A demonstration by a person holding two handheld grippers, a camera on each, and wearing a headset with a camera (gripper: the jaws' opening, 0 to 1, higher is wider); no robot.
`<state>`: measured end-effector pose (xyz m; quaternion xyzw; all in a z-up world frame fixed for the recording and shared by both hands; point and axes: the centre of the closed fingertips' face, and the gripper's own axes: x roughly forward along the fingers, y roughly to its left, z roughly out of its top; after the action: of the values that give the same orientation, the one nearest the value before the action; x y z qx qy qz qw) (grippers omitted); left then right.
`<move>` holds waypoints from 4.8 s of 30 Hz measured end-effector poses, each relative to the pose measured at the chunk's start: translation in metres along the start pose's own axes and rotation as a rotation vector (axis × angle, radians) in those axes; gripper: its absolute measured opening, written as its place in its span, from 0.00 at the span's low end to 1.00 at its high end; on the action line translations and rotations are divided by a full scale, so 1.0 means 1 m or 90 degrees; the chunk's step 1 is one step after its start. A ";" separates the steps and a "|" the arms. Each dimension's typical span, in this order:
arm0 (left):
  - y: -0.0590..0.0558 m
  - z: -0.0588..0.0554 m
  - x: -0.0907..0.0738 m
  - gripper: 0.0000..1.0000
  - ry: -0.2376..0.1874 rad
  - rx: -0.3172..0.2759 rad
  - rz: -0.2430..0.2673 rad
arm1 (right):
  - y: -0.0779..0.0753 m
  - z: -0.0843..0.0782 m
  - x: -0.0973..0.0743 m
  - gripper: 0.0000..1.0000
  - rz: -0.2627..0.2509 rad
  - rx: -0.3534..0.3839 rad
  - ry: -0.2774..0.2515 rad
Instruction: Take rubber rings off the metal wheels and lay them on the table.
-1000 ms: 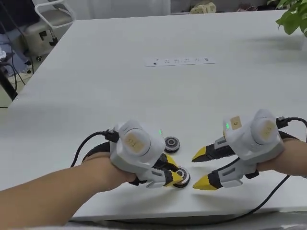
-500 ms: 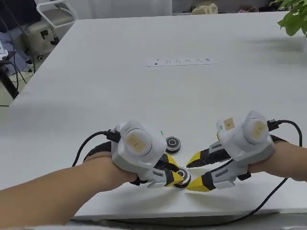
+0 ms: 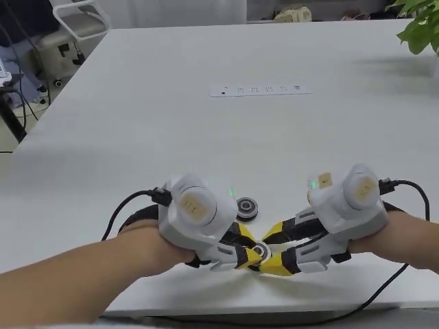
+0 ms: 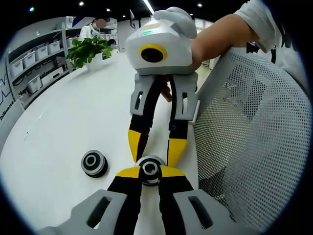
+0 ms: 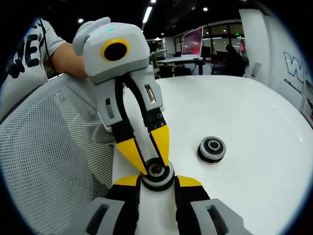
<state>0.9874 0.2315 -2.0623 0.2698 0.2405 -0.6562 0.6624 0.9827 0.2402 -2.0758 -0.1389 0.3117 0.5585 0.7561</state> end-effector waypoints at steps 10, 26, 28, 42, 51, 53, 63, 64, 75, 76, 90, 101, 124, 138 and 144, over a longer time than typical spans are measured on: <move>0.001 0.000 0.000 0.08 -0.001 -0.002 0.002 | -0.001 -0.005 -0.001 0.23 -0.002 0.012 0.008; 0.002 0.000 0.000 0.08 -0.001 -0.007 0.004 | -0.002 -0.008 -0.004 0.19 -0.005 0.018 0.010; 0.002 0.000 0.000 0.08 -0.002 -0.009 0.004 | -0.002 -0.008 -0.004 0.19 -0.005 0.019 0.010; 0.002 0.000 0.000 0.07 -0.003 -0.014 0.004 | -0.003 -0.010 -0.006 0.13 -0.004 0.013 0.013; 0.002 0.000 0.000 0.07 -0.004 -0.017 0.004 | -0.003 -0.012 -0.007 0.08 -0.007 0.011 0.020; 0.002 0.000 0.000 0.07 -0.003 -0.018 0.005 | -0.003 -0.013 -0.007 0.06 -0.007 0.011 0.023; 0.002 0.000 0.000 0.07 -0.003 -0.020 0.005 | -0.003 -0.014 -0.007 0.01 -0.010 0.010 0.027; 0.002 0.000 0.000 0.07 -0.003 -0.020 0.005 | -0.003 -0.014 -0.008 0.01 -0.011 0.010 0.027; 0.003 0.000 0.001 0.07 0.000 -0.019 0.008 | -0.004 -0.013 -0.009 0.00 -0.011 0.037 0.023; 0.003 0.000 0.001 0.07 0.000 -0.018 0.008 | -0.004 -0.013 -0.009 0.00 -0.011 0.040 0.023; 0.003 0.000 0.001 0.07 0.001 -0.016 0.008 | -0.003 -0.012 -0.011 0.00 -0.006 0.071 0.013; 0.002 0.000 0.001 0.07 0.002 -0.020 0.009 | -0.003 -0.012 -0.011 0.00 -0.004 0.084 0.010; 0.002 0.000 0.001 0.07 0.004 -0.017 0.011 | -0.004 -0.011 -0.014 0.00 -0.003 0.143 0.003; 0.003 0.000 0.001 0.07 0.006 -0.017 0.013 | -0.006 -0.008 -0.017 0.00 -0.003 0.183 -0.016; 0.003 0.000 0.001 0.07 0.006 -0.017 0.013 | -0.006 -0.007 -0.018 0.00 -0.002 0.191 -0.017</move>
<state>0.9903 0.2307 -2.0627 0.2665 0.2496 -0.6446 0.6717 0.9824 0.2209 -2.0708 -0.0177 0.3810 0.5063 0.7734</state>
